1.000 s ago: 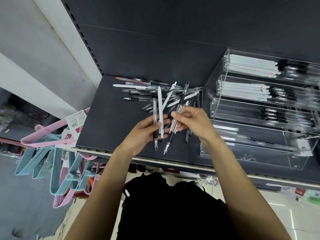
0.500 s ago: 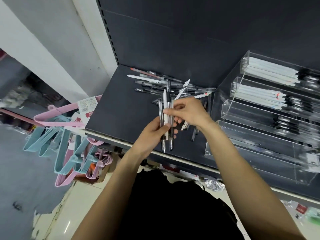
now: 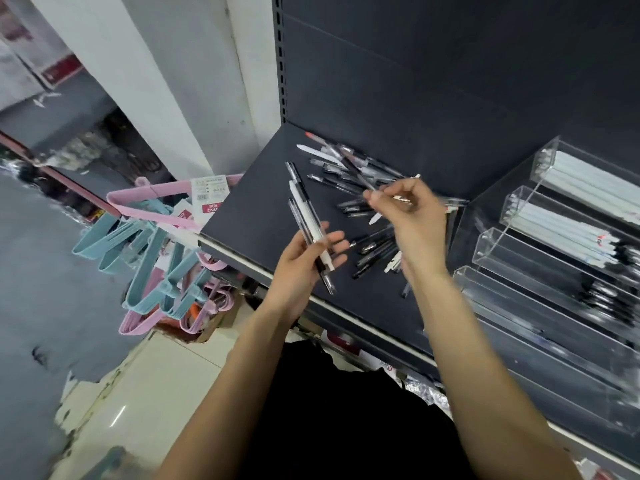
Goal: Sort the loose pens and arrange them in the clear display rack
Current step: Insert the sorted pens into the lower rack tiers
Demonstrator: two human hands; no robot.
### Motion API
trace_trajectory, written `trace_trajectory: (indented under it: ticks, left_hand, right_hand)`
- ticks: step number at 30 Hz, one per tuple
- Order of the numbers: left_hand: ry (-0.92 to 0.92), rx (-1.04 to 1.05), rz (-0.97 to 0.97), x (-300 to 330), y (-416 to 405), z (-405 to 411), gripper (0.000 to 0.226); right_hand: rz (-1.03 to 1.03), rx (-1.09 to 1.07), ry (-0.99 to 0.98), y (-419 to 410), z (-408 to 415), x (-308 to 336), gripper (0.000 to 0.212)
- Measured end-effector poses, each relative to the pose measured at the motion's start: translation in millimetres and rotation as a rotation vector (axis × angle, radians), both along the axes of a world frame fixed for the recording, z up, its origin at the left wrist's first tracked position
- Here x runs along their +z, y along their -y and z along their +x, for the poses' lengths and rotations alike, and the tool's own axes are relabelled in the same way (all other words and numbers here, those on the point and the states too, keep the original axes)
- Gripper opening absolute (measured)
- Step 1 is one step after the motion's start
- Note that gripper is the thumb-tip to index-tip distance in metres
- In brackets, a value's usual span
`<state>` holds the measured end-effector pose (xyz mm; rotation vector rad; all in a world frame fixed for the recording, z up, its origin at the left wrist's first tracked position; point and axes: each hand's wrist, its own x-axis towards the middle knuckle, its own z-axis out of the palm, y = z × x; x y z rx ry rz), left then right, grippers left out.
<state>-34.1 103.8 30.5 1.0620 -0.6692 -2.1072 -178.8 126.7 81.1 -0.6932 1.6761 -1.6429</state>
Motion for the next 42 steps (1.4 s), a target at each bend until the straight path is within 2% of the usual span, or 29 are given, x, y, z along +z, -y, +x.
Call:
trace_trajectory:
  ticks: [4, 7, 12, 17, 19, 23, 25, 27, 29, 30, 33, 37, 40, 42]
  left_hand:
    - [-0.058, 0.051, 0.049, 4, -2, -12, 0.018]
    - [-0.018, 0.036, 0.041, 4, -6, -20, 0.02]
    - [-0.028, 0.033, 0.067, 1, -10, -23, 0.016]
    - [-0.135, 0.057, 0.181, 0, -7, -24, 0.016]
    - [-0.168, 0.047, 0.198, 1, -5, -25, 0.018]
    - [-0.162, 0.056, 0.178, 5, -5, -29, 0.016]
    - [-0.122, 0.065, 0.133, 5, -6, -30, 0.013]
    - [-0.118, 0.087, 0.094, 6, -6, -32, 0.016]
    - [-0.159, 0.149, 0.084, 7, -3, -33, 0.019]
    - [-0.178, 0.176, 0.078, 7, -2, -32, 0.019]
    - [-0.2, 0.197, 0.066, 7, -1, -33, 0.019]
    - [-0.261, 0.284, 0.046, 6, 3, -31, 0.018]
    - [-0.216, 0.406, -0.019, 1, 18, -11, 0.018]
    - [-0.105, 0.318, -0.093, -2, 21, -2, 0.017]
  right_hand:
    - [0.079, -0.086, -0.026, -5, 32, -24, 0.019]
    - [0.128, -0.089, -0.102, -7, 45, -39, 0.016]
    - [0.212, 0.01, -0.279, -10, 47, -48, 0.008]
    - [0.2, 0.143, -0.466, -18, 44, -54, 0.02]
    - [0.177, 0.18, -0.422, -21, 42, -57, 0.024]
    - [0.147, 0.24, -0.117, -23, 36, -47, 0.028]
    - [0.104, 0.269, -0.029, -26, 31, -41, 0.026]
    - [0.075, 0.238, -0.069, -35, 27, -39, 0.023]
    - [0.157, 0.168, -0.27, -47, 24, -37, 0.018]
    - [0.215, 0.16, -0.311, -53, 23, -36, 0.02]
    - [0.294, 0.211, -0.252, -61, 26, -35, 0.029]
    - [0.254, 0.158, -0.276, -62, 21, -39, 0.018]
    - [0.145, 0.055, -0.091, -66, 0, -30, 0.028]
    - [0.069, 0.037, 0.007, -62, -19, -18, 0.034]
